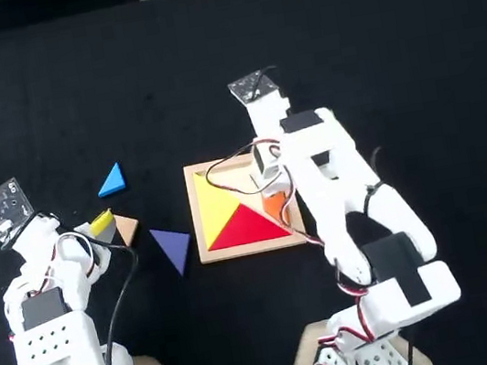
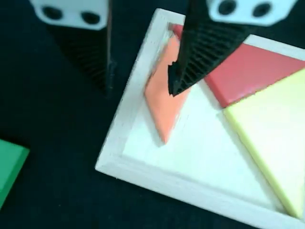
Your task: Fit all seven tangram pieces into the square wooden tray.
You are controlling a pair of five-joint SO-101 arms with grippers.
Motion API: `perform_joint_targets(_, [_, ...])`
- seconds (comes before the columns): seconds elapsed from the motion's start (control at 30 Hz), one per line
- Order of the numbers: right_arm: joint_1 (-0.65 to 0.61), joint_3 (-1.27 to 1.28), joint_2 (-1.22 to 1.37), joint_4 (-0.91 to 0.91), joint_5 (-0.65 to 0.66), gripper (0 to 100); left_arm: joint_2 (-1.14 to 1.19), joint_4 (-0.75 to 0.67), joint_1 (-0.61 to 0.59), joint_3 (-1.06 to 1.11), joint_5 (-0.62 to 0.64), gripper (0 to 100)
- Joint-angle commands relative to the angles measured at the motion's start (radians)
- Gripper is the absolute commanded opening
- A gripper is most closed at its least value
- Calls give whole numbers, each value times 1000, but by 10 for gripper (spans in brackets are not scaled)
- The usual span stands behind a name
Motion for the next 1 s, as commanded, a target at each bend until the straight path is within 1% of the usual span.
perform_joint_targets(0.0, [-29, -4, -30, -48, 11, 187, -11, -21, 8, -7, 9, 332])
perform_joint_targets(0.1, [-32, -4, -4, -98, 11, 179, -11, -21, 8, -7, 9, 332])
perform_joint_targets(0.23, [-60, -13, 12, -146, 11, 102, -11, -21, 8, -7, 9, 332])
perform_joint_targets(0.3, [-60, -18, 16, -163, 11, 80, -11, -20, 8, -7, 9, 332])
perform_joint_targets(0.47, [-58, -24, 62, -173, 17, 96, -11, -18, 8, -7, 9, 332])
perform_joint_targets(0.57, [-57, -50, 114, -167, 68, 95, -11, -18, 8, -7, 9, 332])
perform_joint_targets(0.73, [-58, -54, 150, -164, 109, 92, -11, -20, 8, -7, 9, 332])
perform_joint_targets(0.97, [-54, -77, 150, -74, 110, 92, -11, -21, 8, -7, 9, 332])
